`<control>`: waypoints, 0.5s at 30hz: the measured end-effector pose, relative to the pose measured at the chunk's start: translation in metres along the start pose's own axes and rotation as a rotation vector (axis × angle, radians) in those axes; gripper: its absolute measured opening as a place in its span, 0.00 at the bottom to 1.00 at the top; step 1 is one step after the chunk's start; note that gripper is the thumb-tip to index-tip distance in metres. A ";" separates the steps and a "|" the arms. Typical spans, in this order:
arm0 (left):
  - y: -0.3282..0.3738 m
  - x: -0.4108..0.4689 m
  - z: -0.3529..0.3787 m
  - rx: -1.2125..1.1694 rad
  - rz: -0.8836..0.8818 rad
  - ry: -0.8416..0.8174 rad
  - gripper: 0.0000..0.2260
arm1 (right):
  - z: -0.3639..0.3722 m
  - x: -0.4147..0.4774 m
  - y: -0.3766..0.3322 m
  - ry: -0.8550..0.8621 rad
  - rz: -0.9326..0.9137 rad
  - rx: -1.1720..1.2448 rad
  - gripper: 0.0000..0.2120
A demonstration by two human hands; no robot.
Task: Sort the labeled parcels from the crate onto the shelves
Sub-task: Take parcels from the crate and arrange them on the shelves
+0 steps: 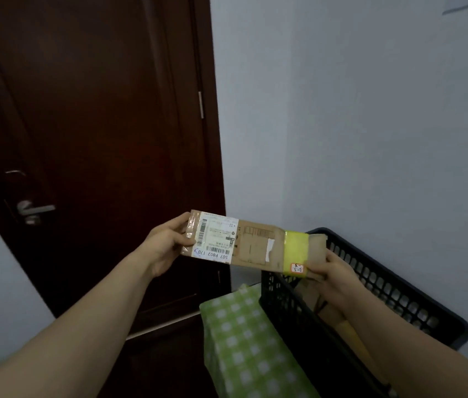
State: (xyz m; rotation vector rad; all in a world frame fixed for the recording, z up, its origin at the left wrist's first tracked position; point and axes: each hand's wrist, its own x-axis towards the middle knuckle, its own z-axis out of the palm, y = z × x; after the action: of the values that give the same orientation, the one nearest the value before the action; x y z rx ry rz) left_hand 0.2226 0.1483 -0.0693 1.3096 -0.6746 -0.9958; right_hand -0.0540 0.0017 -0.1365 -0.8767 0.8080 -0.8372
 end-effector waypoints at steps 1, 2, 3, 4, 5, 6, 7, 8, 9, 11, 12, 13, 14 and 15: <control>0.002 -0.005 -0.005 0.005 0.008 -0.007 0.29 | 0.005 0.000 0.000 -0.008 0.000 0.000 0.23; 0.005 -0.009 -0.009 0.007 0.012 -0.004 0.30 | 0.010 0.000 0.001 -0.014 0.005 0.005 0.24; 0.007 -0.013 -0.013 0.006 0.018 0.003 0.31 | 0.015 0.001 0.001 -0.014 0.010 0.008 0.25; 0.008 -0.015 -0.018 0.014 0.022 0.017 0.31 | 0.019 0.001 0.002 -0.015 0.012 0.011 0.26; 0.010 -0.018 -0.021 0.013 0.030 0.020 0.31 | 0.021 0.001 0.004 -0.014 0.012 0.015 0.27; 0.012 -0.021 -0.023 0.017 0.036 0.030 0.31 | 0.024 0.001 0.005 -0.017 0.012 0.016 0.28; 0.014 -0.025 -0.024 0.016 0.043 0.034 0.30 | 0.027 0.000 0.005 -0.022 0.013 0.012 0.28; 0.016 -0.028 -0.025 0.018 0.049 0.038 0.29 | 0.029 -0.001 0.006 -0.028 0.015 0.006 0.28; 0.017 -0.029 -0.026 0.018 0.054 0.036 0.29 | 0.032 -0.002 0.006 -0.033 0.017 0.000 0.27; 0.019 -0.033 -0.030 0.044 0.054 0.029 0.30 | 0.035 -0.004 0.005 -0.037 0.035 -0.021 0.25; 0.021 -0.035 -0.033 0.066 0.051 0.032 0.31 | 0.035 -0.005 0.005 -0.038 0.046 -0.041 0.24; 0.023 -0.037 -0.034 0.077 0.056 0.046 0.31 | 0.033 -0.006 0.005 -0.045 0.057 -0.062 0.25; 0.024 -0.040 -0.035 0.075 0.070 0.096 0.30 | 0.030 -0.008 0.006 -0.059 0.074 -0.089 0.28; 0.026 -0.043 -0.033 0.036 0.099 0.166 0.30 | 0.029 -0.012 0.007 -0.092 0.101 -0.128 0.29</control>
State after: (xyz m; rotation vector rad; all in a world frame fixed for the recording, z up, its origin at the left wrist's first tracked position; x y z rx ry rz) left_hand 0.2375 0.2008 -0.0442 1.3605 -0.6260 -0.7893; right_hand -0.0323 0.0235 -0.1281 -0.9724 0.8251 -0.6570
